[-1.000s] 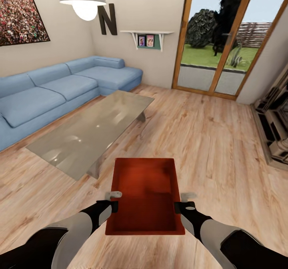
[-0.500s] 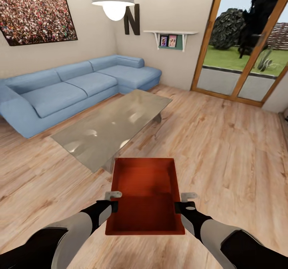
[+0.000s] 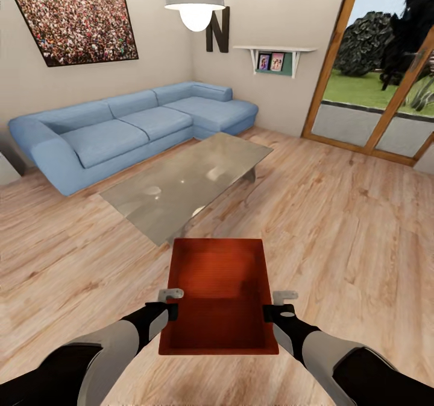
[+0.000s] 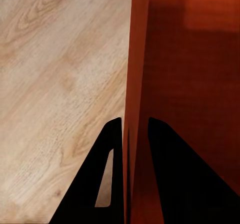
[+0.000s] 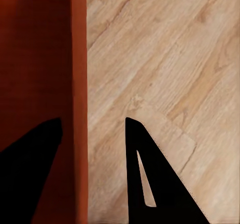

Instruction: Move the two storage containers from the living room to the garage. In the garage, place one container on the floor and stack the other container on top of it (either order is fine).

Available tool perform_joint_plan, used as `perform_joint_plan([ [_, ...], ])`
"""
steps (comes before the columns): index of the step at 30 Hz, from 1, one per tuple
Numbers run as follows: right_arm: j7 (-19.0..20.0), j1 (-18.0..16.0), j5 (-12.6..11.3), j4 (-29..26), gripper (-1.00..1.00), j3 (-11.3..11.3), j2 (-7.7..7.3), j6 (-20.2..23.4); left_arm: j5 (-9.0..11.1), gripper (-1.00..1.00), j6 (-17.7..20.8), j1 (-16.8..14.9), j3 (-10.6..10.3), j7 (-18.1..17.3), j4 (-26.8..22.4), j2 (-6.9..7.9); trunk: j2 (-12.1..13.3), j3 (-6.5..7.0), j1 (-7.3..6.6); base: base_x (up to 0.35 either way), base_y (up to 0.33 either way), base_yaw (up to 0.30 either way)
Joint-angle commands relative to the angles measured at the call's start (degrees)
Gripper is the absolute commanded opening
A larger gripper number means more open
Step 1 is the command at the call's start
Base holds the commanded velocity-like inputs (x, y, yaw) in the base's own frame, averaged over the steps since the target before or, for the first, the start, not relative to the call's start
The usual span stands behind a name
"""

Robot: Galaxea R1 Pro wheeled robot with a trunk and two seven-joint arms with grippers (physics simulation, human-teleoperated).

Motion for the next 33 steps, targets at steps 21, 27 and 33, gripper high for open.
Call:
perform_joint_plan([
  [21, -0.33, -0.05, -0.59, 0.08, -1.00, 0.46, 0.09, -0.33, 0.05, -1.00, 0.30, 0.00, -0.94, 0.20, -0.10, 0.06, -0.04, -0.05, -0.02, -0.008, 0.000, 0.285],
  [27, -0.33, -0.05, -0.58, 0.08, -1.00, 0.46, 0.08, -0.33, 0.05, -1.00, 0.30, 0.01, -0.94, 0.20, -0.10, 0.07, -0.04, -0.05, -0.02, 0.000, 0.000, 0.300],
  [33, -0.33, -0.05, -0.58, 0.08, -1.00, 0.46, 0.08, -0.33, 0.05, -1.00, 0.30, 0.04, -0.95, 0.20, -0.10, 0.03, -0.04, -0.05, -0.02, 0.000, 0.000, 0.300],
])
